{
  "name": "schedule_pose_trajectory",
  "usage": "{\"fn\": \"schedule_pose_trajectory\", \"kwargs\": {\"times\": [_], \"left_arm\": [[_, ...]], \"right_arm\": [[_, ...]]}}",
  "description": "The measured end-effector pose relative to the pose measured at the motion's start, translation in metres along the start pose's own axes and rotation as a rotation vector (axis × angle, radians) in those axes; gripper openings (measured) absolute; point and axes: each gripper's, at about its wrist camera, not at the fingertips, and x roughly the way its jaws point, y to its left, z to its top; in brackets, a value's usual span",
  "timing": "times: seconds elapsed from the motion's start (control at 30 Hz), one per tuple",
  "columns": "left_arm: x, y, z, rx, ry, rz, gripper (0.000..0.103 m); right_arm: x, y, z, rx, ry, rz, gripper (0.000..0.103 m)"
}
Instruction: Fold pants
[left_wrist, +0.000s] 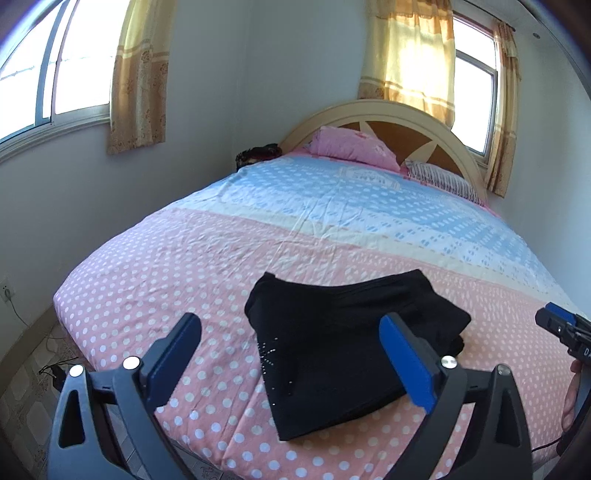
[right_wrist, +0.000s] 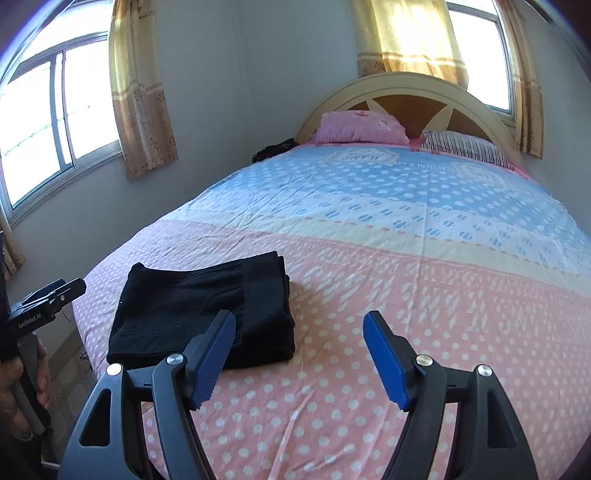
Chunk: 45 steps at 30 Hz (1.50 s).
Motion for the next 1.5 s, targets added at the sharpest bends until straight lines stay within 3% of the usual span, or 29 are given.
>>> {"fn": "schedule_pose_trajectory", "kwargs": {"times": [0.33, 0.63, 1.5], "left_arm": [[-0.033, -0.028, 0.006, 0.047, -0.075, -0.040, 0.103], [-0.038, -0.031, 0.003, 0.050, -0.073, -0.049, 0.103], [-0.033, -0.040, -0.004, 0.078, -0.041, -0.046, 0.103]], "right_arm": [[-0.070, -0.008, -0.009, -0.006, -0.090, -0.051, 0.074], [-0.079, 0.006, -0.007, -0.058, -0.103, -0.044, 0.075], [-0.089, 0.002, -0.005, -0.057, -0.146, -0.039, 0.075]]}}
